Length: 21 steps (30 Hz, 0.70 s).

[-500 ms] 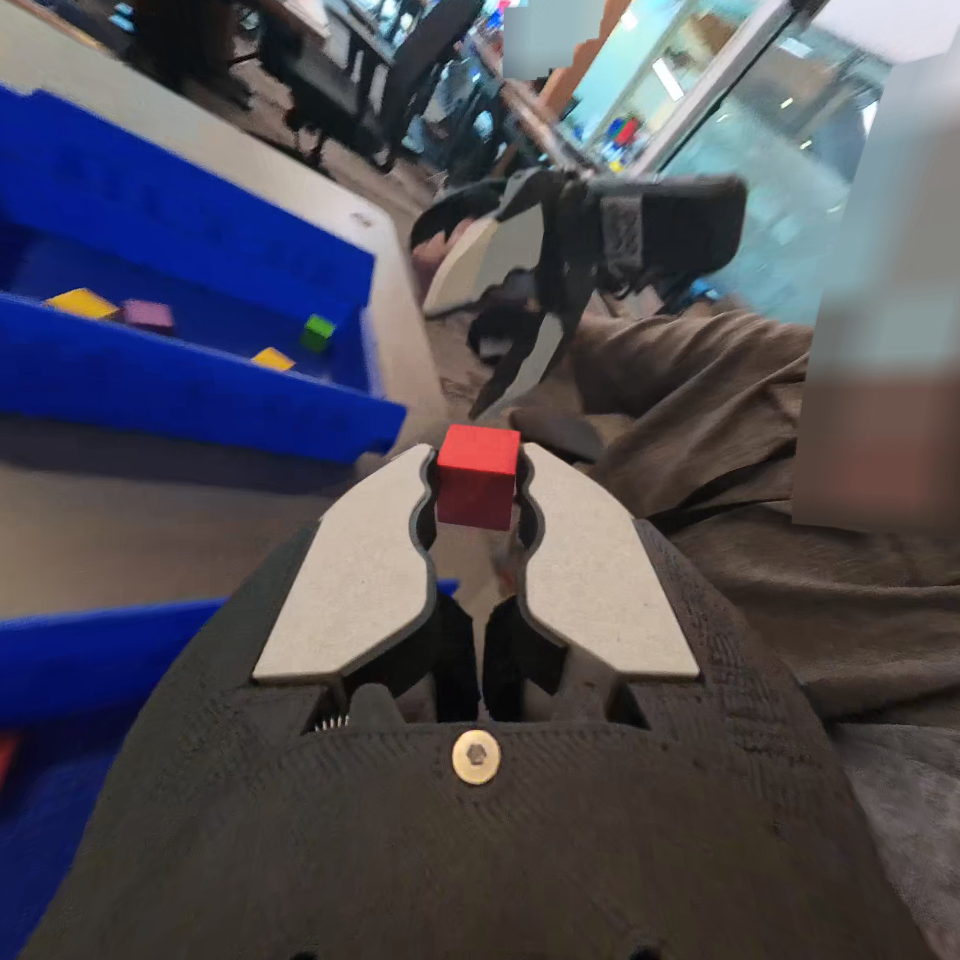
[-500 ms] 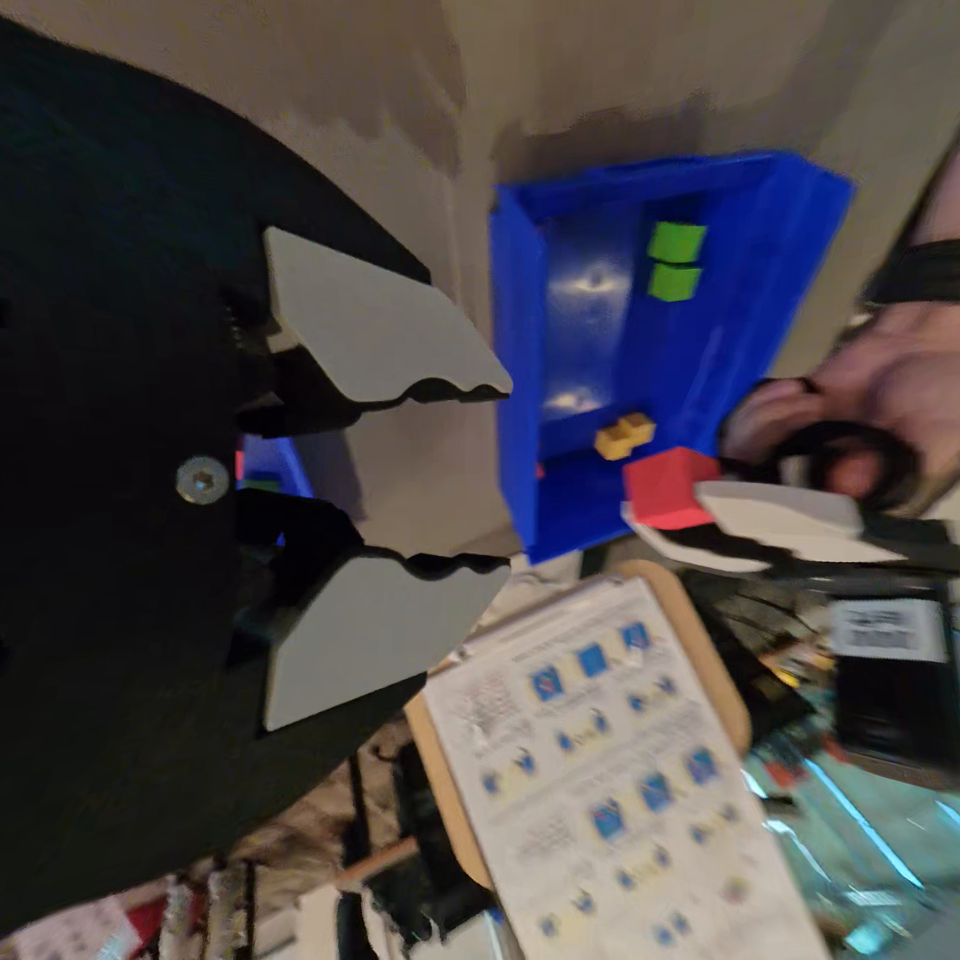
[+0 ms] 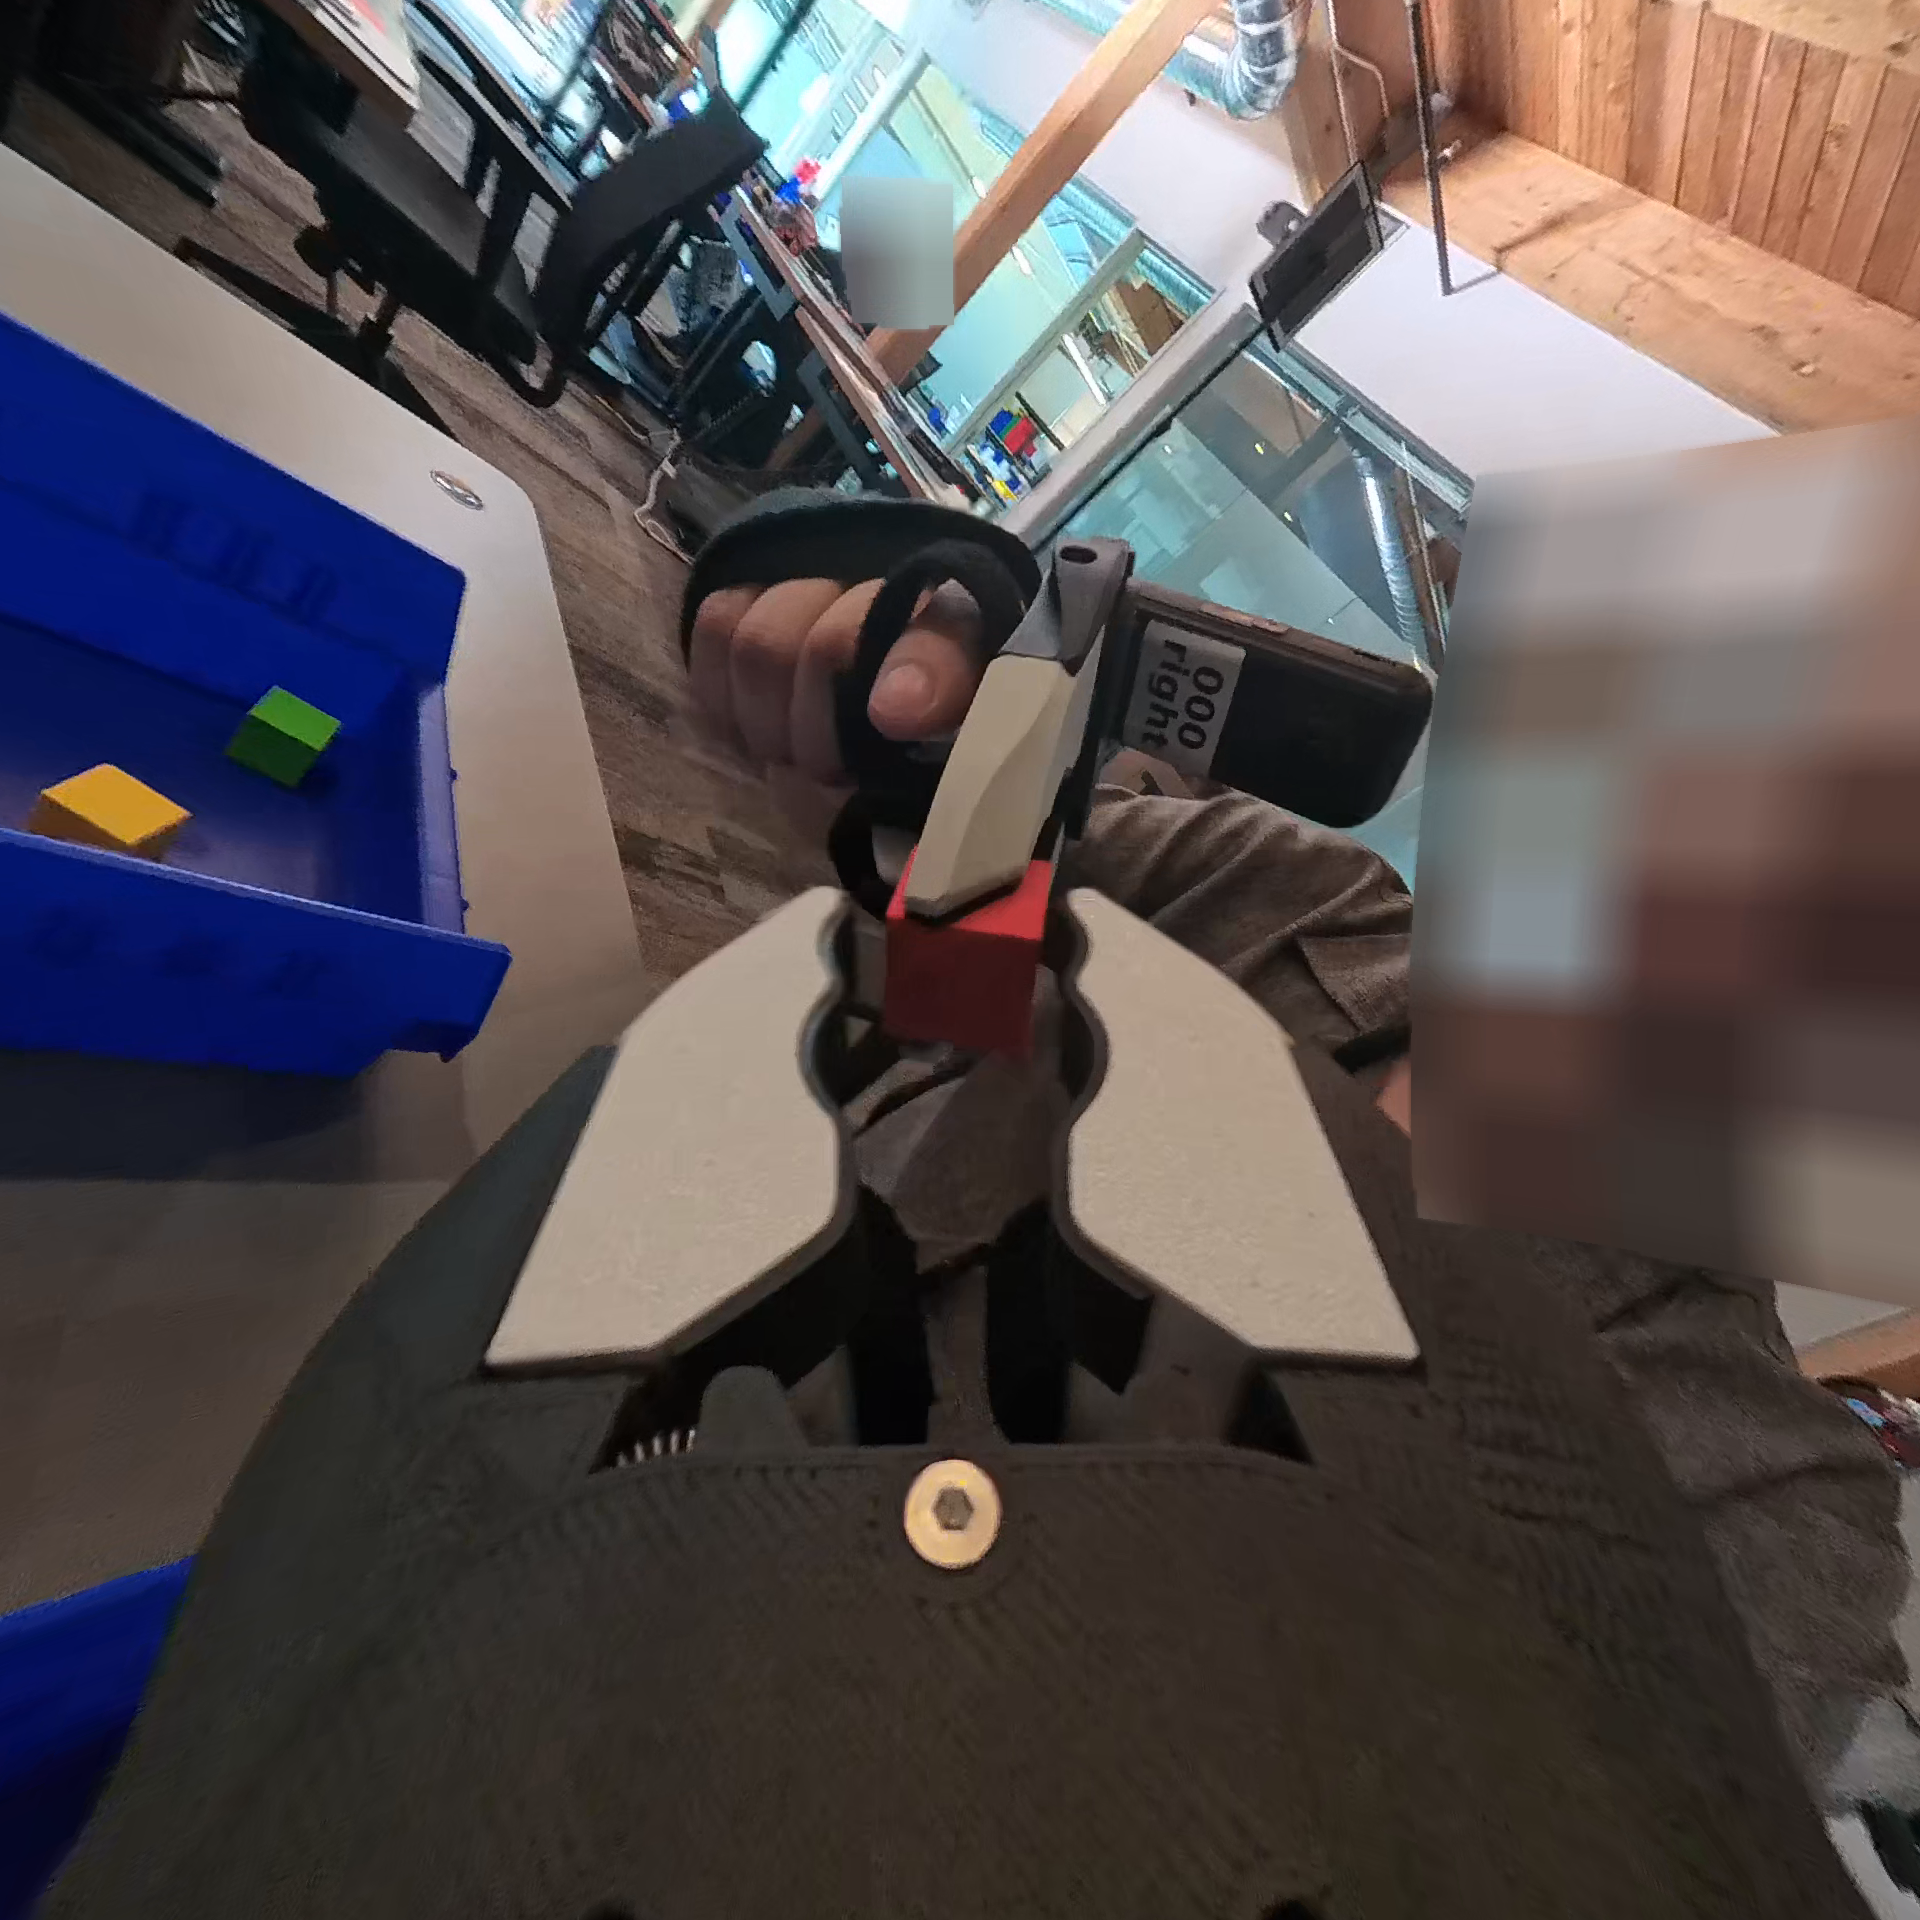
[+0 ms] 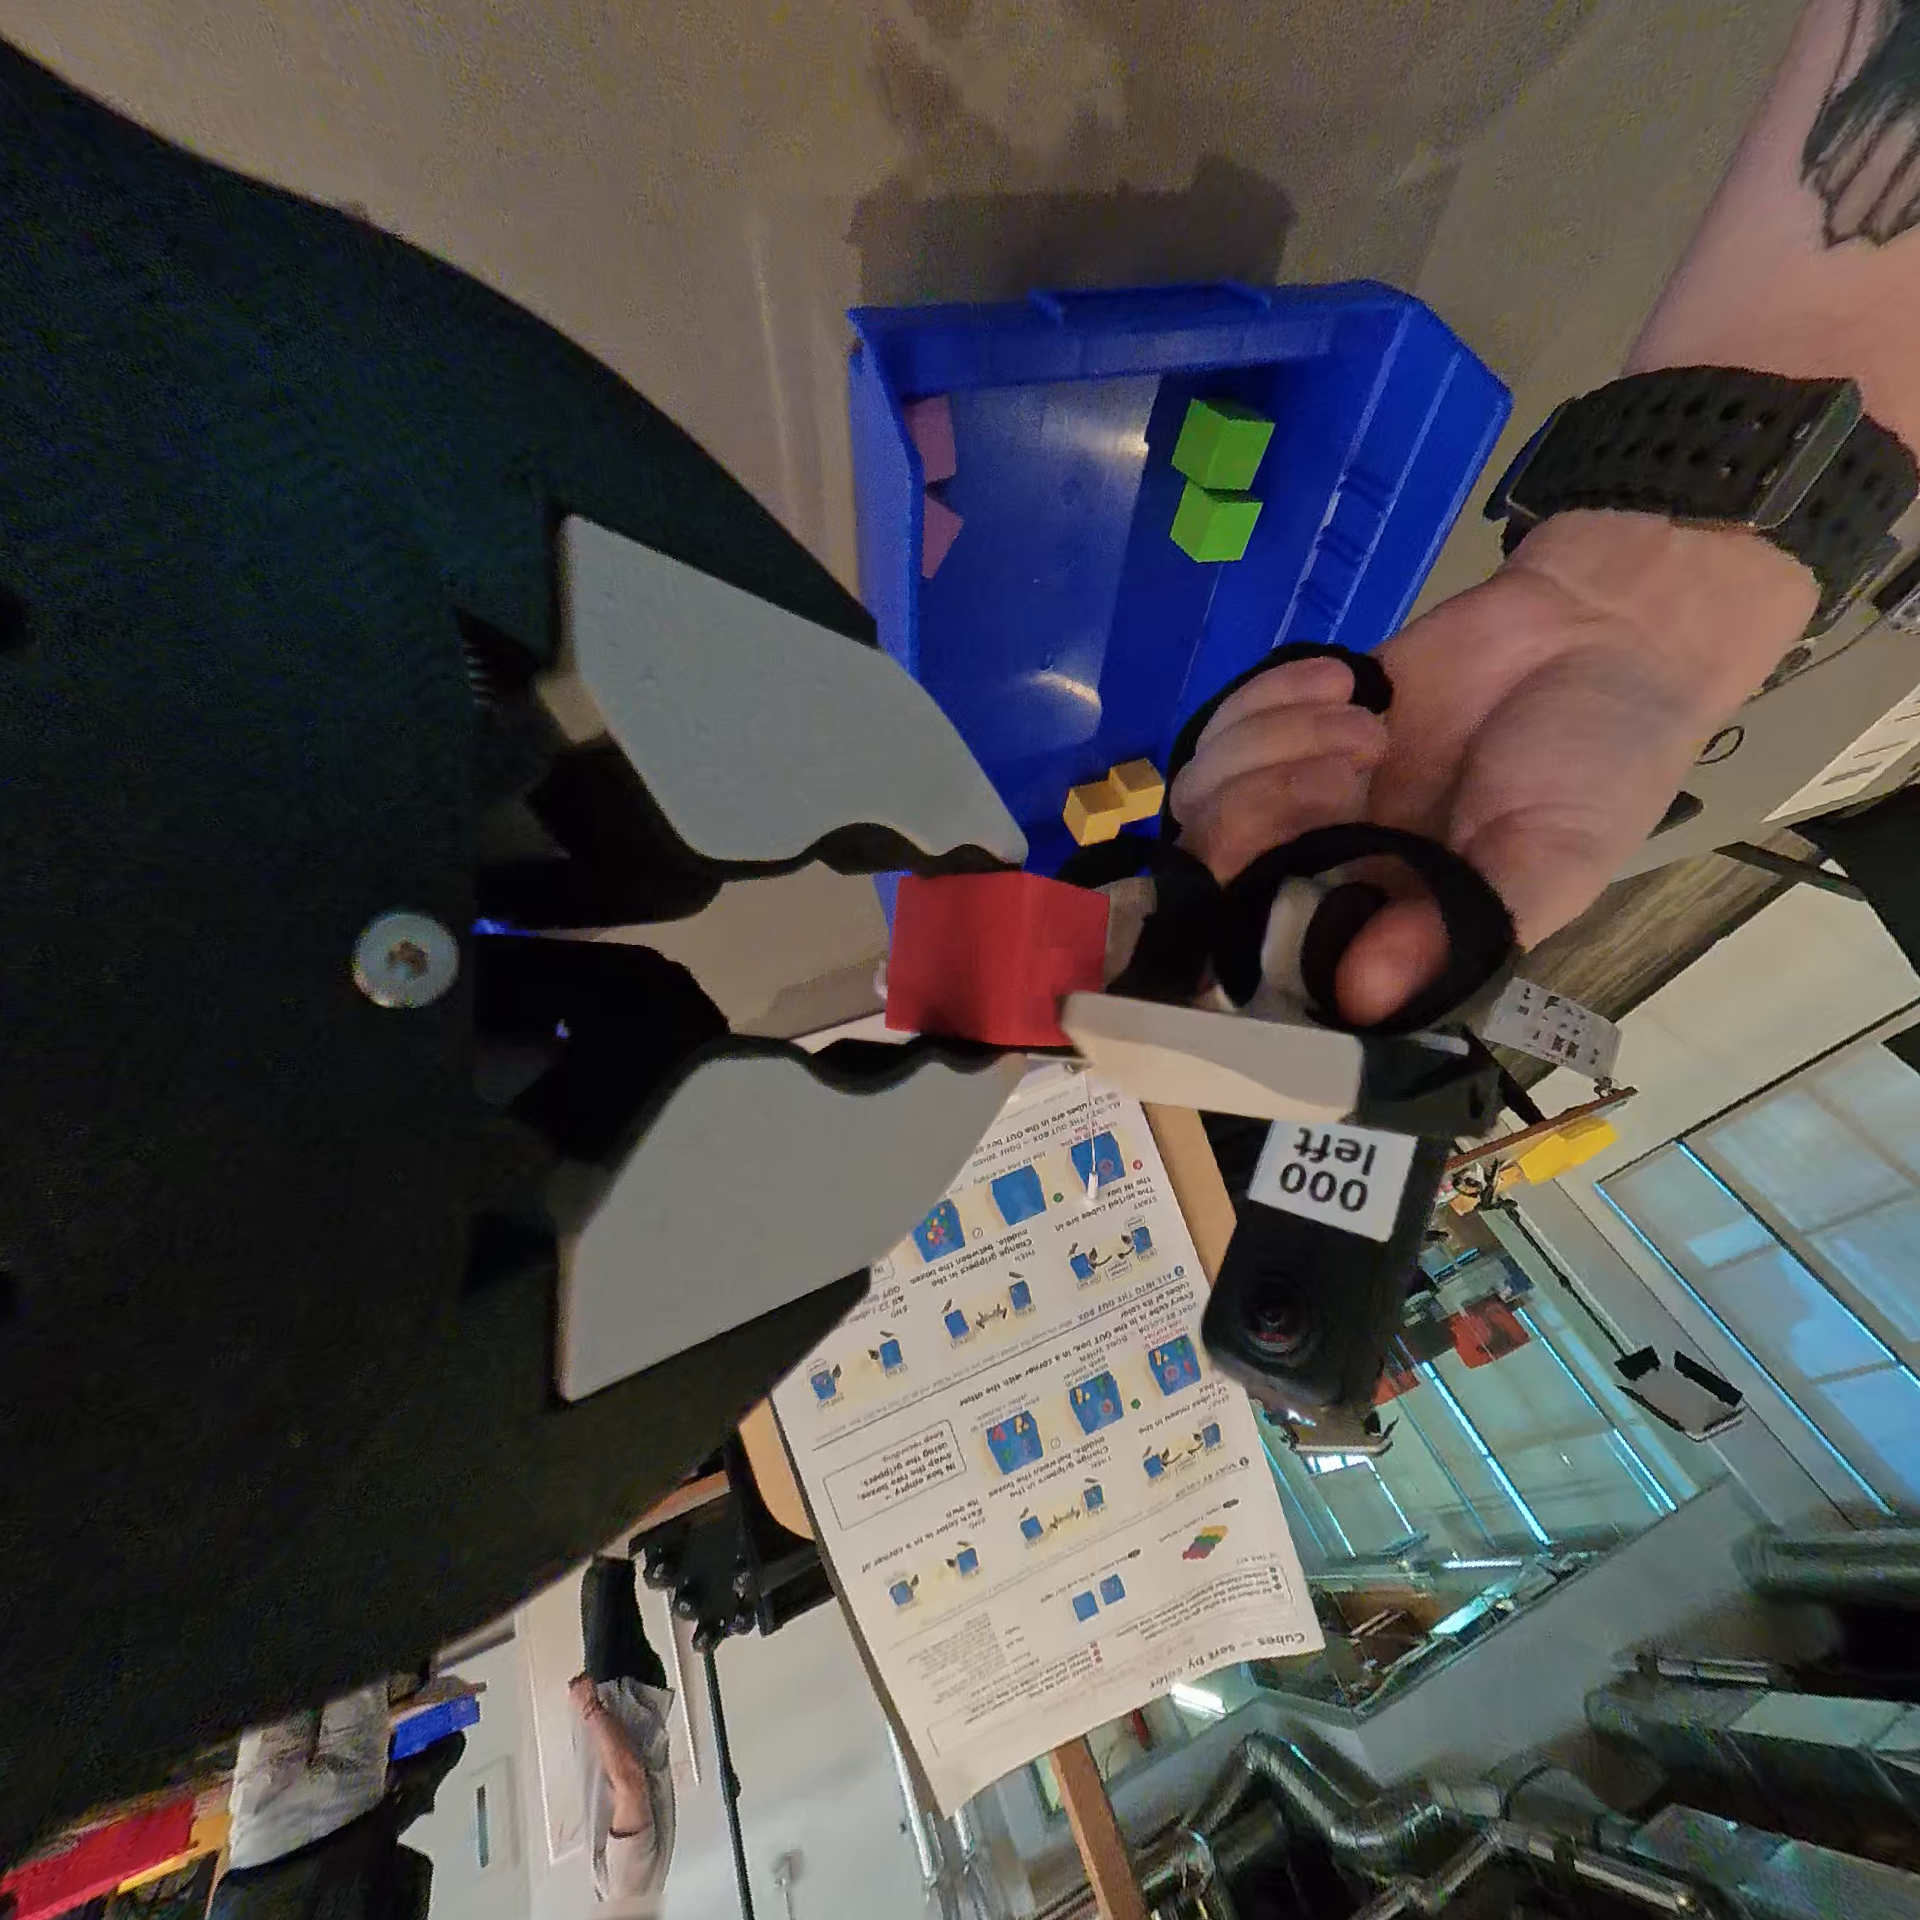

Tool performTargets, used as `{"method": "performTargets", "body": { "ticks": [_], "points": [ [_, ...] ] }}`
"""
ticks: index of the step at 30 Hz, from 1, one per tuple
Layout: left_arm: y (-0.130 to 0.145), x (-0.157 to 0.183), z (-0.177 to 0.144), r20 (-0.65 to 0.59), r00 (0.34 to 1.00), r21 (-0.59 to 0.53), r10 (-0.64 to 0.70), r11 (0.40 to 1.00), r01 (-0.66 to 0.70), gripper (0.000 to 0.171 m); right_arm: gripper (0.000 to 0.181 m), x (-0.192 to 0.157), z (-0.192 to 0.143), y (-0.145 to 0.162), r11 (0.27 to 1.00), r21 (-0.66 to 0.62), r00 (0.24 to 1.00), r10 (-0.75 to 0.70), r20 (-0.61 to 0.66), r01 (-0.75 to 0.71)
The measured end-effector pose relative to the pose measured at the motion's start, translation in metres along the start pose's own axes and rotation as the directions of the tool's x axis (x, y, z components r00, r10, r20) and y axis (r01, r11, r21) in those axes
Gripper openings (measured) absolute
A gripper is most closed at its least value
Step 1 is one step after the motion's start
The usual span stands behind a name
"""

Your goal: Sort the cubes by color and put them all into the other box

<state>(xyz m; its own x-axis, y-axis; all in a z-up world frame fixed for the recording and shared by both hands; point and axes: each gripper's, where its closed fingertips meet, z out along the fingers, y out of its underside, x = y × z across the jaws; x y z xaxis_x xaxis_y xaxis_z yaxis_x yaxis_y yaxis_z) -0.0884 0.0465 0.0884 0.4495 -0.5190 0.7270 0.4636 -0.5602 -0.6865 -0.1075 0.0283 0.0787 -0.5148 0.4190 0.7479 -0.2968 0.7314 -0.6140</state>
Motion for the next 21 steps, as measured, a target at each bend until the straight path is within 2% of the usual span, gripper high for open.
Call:
{"method": "performTargets", "body": {
  "ticks": [1,4,7,8,10,12,14,16,18,21],
  "points": [
    [-0.004,-0.002,-0.002,0.022,1.0,0.026,0.016,1.0,-0.017,0.047,0.028,0.003,-0.003,0.002,1.0,-0.004,1.0,0.003,0.0,-0.003],
    [-0.019,-0.007,-0.016,0.139,0.985,0.125,0.098,0.985,-0.115,0.051,0.028,0.022,-0.018,0.019,0.998,-0.047,0.999,0.034,-0.015,-0.035],
    [-0.027,-0.014,-0.037,0.343,0.925,0.159,0.165,0.96,-0.23,0.05,0.028,0.053,-0.035,0.064,0.977,-0.184,0.994,0.104,-0.033,-0.109],
    [-0.025,-0.019,-0.044,0.428,0.886,0.14,0.176,0.956,-0.258,0.048,0.028,0.059,-0.039,0.088,0.951,-0.276,0.99,0.143,-0.016,-0.142],
    [-0.016,-0.028,-0.057,0.604,0.766,0.05,0.22,0.949,-0.312,0.046,0.028,0.065,-0.049,0.146,0.851,-0.488,0.975,0.221,0.003,-0.191],
    [-0.006,-0.033,-0.071,0.753,0.598,-0.045,0.273,0.929,-0.368,0.046,0.028,0.052,-0.062,0.204,0.686,-0.697,0.94,0.337,0.047,-0.211],
    [0.003,-0.028,-0.076,0.821,0.46,-0.134,0.34,0.896,-0.424,0.046,0.029,0.026,-0.074,0.251,0.516,-0.839,0.884,0.456,0.101,-0.171],
    [0.009,-0.023,-0.083,0.868,0.337,-0.188,0.365,0.87,-0.456,0.045,0.029,-0.004,-0.088,0.288,0.365,-0.927,0.826,0.546,0.14,-0.085],
    [0.014,-0.017,-0.092,0.897,0.246,-0.213,0.367,0.846,-0.489,0.045,0.029,-0.031,-0.099,0.313,0.25,-0.968,0.772,0.615,0.158,-0.001],
    [0.022,-0.02,-0.109,0.925,0.157,-0.235,0.347,0.844,-0.482,0.046,0.029,-0.057,-0.106,0.332,0.17,-0.984,0.722,0.674,0.159,0.058]
  ]
}}
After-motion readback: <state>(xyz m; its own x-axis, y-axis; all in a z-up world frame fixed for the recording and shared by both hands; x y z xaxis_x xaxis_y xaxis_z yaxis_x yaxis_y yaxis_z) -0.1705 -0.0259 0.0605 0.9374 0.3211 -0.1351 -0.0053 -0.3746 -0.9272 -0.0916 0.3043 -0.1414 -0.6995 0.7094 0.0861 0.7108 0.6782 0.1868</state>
